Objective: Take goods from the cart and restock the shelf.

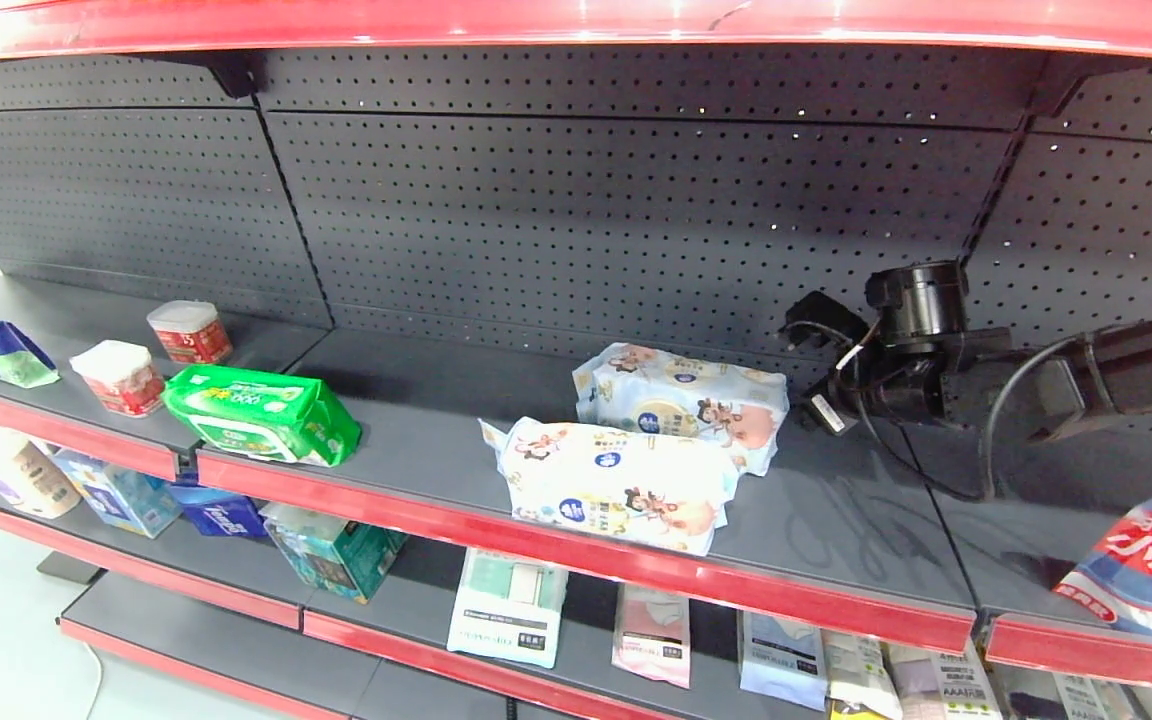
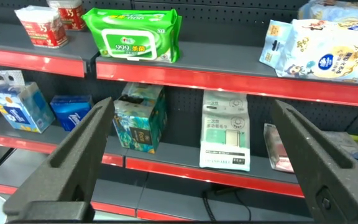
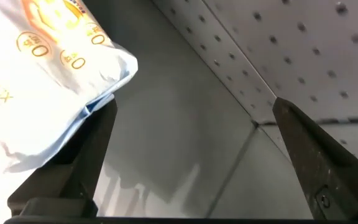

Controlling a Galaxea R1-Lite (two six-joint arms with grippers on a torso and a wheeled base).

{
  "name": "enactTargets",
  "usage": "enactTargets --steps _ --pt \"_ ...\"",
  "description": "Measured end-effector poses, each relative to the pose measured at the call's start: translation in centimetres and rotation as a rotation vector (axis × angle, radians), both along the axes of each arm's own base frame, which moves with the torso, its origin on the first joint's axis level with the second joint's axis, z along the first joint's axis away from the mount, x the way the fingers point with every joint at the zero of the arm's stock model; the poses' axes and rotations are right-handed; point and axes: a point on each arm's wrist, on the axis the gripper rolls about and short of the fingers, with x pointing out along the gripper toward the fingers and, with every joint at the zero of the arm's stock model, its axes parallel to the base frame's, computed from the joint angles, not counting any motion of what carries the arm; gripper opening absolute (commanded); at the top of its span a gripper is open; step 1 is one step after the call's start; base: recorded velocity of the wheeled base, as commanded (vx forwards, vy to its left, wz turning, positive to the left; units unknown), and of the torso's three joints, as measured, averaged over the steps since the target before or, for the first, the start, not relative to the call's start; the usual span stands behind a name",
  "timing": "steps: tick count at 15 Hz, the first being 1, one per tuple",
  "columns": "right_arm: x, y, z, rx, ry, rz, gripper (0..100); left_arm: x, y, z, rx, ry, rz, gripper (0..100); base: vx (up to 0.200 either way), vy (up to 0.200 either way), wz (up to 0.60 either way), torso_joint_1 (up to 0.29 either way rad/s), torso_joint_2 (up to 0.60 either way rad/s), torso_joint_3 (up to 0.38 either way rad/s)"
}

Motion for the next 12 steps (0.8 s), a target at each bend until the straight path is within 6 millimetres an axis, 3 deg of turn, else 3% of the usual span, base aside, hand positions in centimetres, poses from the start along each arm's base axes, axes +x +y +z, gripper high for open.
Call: enactTargets --steps 12 --pt "1.1 2.6 0.3 0.015 -0.046 0.053 100 0.0 0.0 0.0 0.0 0.0 0.0 100 0.0 0.0 0.0 0.0 0.0 0.0"
